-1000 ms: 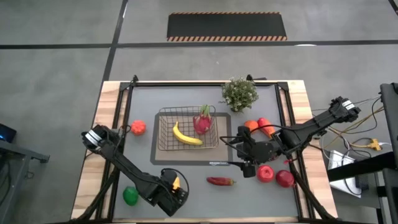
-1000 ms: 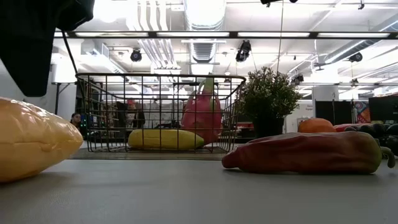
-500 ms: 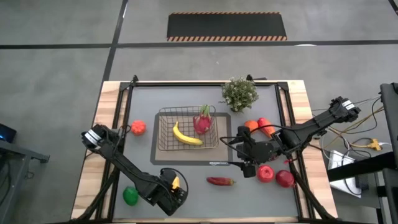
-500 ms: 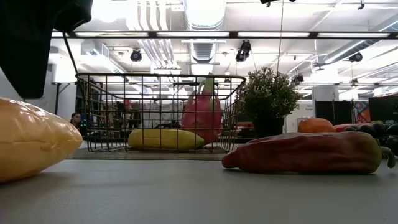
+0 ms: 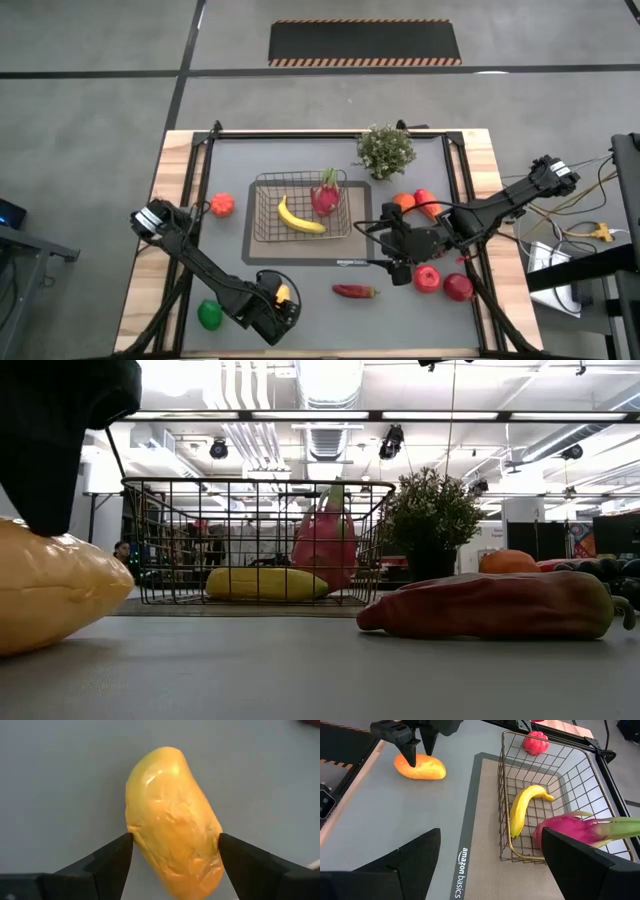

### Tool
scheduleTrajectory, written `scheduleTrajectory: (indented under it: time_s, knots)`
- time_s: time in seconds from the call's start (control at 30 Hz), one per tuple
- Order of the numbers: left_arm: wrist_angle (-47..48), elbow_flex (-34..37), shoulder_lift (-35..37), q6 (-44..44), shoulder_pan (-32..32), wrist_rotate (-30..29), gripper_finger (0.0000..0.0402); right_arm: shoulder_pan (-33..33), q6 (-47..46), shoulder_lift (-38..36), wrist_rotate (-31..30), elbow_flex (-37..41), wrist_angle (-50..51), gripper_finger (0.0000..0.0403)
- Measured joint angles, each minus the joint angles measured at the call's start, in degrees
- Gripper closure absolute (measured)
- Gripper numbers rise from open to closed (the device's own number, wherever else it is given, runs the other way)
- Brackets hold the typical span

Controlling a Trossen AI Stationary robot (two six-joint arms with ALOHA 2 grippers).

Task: Build produce basket
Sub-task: Put the mango into the wire basket

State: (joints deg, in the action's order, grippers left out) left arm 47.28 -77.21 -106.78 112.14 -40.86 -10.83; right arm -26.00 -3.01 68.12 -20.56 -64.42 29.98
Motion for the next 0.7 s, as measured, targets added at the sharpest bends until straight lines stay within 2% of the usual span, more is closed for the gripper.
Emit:
scheduleTrajectory:
  time_s: [0.6,0.7]
  knots:
    - [-3.38,2.25,0.02,-2.51,0.00,-0.08,0.0127,0.02,0.36,0.00,0.00,0.04,-0.24,0.0076]
    - [-3.25,2.26,0.00,-4.17,0.00,-0.38,0.0138,0.02,0.03,0.00,0.00,0.04,-0.24,0.0076]
